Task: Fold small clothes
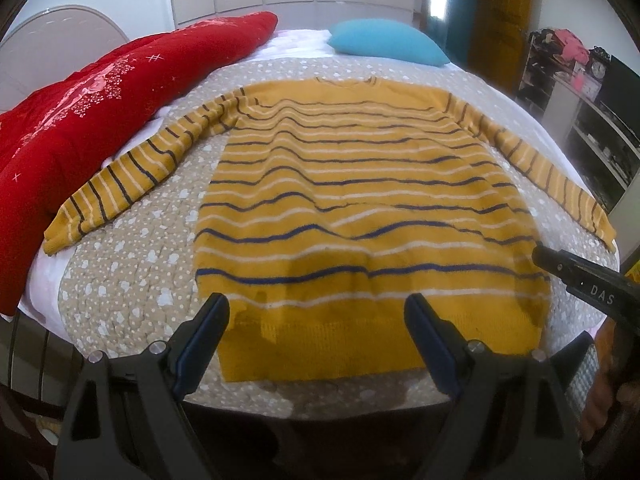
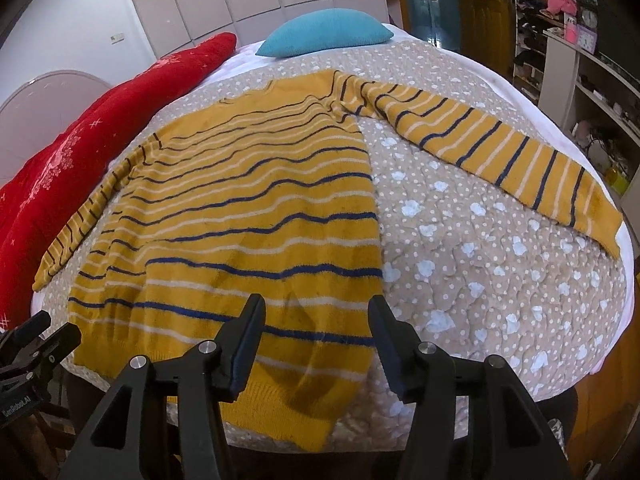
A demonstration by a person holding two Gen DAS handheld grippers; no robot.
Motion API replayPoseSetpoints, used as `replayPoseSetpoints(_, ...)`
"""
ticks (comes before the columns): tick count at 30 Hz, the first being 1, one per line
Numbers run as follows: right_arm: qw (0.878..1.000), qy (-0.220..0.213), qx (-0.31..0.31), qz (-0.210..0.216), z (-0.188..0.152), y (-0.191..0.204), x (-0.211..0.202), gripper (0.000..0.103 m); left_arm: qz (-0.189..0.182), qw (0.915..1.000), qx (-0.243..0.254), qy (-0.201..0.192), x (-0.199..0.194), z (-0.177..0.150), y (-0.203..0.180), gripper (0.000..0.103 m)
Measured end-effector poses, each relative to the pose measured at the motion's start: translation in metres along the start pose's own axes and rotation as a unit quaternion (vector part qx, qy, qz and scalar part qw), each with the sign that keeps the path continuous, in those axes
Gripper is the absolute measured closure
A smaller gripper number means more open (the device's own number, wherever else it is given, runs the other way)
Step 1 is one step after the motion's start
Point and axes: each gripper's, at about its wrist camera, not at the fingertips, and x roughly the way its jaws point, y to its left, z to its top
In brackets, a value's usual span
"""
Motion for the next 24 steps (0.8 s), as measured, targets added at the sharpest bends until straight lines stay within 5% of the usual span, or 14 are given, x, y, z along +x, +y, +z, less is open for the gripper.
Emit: replayPoseSetpoints(24, 1.0, 0.001, 0.016, 0.002, 0.0, -0.011, 0.0, 0.041, -0.003, 1.0, -0.004, 0.009, 0.006, -0.002, 0.001, 0.015)
